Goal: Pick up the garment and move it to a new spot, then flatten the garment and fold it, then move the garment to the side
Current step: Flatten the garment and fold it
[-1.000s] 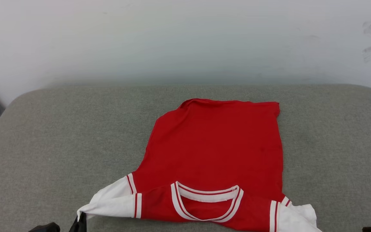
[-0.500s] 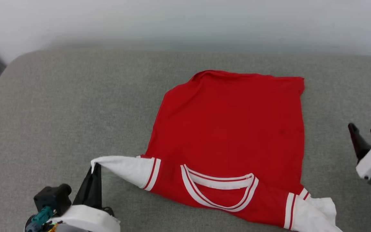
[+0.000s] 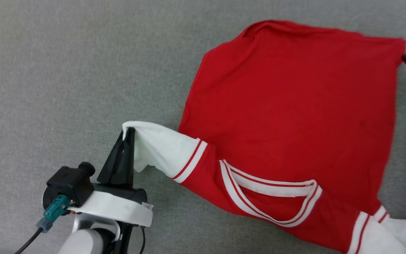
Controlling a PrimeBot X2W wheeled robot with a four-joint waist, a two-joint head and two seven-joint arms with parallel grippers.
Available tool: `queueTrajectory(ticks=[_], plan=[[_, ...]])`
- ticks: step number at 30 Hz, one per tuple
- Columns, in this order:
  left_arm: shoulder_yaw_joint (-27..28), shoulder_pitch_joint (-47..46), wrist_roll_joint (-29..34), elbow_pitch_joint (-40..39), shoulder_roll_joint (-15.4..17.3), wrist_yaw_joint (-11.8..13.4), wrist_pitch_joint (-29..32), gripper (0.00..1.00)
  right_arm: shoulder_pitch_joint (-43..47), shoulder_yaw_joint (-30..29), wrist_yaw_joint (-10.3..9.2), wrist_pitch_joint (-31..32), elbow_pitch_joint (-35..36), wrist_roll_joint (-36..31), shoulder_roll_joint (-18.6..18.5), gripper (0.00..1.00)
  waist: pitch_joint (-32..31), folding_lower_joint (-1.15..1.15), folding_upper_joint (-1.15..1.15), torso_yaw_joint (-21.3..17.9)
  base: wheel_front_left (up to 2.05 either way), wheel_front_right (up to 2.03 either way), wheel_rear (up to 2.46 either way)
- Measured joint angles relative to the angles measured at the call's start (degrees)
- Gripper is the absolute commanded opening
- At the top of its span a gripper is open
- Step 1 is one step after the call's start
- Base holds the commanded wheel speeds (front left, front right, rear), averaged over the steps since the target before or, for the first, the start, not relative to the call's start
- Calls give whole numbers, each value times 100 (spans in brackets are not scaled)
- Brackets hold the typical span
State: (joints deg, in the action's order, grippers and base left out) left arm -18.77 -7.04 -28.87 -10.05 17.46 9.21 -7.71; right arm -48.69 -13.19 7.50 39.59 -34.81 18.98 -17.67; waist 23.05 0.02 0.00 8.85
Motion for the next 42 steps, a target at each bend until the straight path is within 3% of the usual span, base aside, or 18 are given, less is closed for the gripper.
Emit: queueTrajectory(ticks=[11, 12, 13, 14, 20, 28, 29, 36, 42], plan=[[-176, -371, 47, 154, -111, -164, -133, 0, -837, -426, 2, 668, -840, -556, -43, 100, 640, -1, 0, 428, 0, 0, 0], [-180, -373, 47, 174, -110, -165, -140, 0, -873, -465, 2, 722, -890, -619, -40, 94, 625, -1, 0, 433, 0, 0, 0], [-181, -373, 46, 198, -111, -165, -143, 0, -885, -491, 2, 750, -923, -671, -27, 18, 604, -1, 0, 432, 0, 0, 0], [-176, -373, 45, 212, -110, -165, -157, 0, -885, -512, 2, 760, -953, -697, -14, 0, 582, -1, 0, 430, 0, 0, 0], [-176, -356, -9, 374, -111, -165, -179, 0, -753, -333, 0, 650, -1018, -799, 35, 0, 308, -1, 0, 386, 0, 0, 0], [-160, -8, -114, 599, -75, -78, -145, 0, -241, 402, 0, 547, -754, -626, -155, 0, -477, -1, 0, 222, 0, 0, 0], [-99, 252, -171, 625, -14, 22, -103, 0, 140, 687, 1, 538, -468, -372, -263, 0, -842, -2, 0, 112, 0, 0, 0], [141, 834, -348, 569, 56, 323, -51, 0, 1601, 1106, 1, 776, 714, 257, -645, 0, -1642, -3, 0, -275, 0, 0, 0], [304, 1336, -479, 514, 174, 494, 8, 0, 3398, 765, 1, 957, 1895, 468, -644, 0, -2139, -4, 0, -771, 0, 0, 0]])
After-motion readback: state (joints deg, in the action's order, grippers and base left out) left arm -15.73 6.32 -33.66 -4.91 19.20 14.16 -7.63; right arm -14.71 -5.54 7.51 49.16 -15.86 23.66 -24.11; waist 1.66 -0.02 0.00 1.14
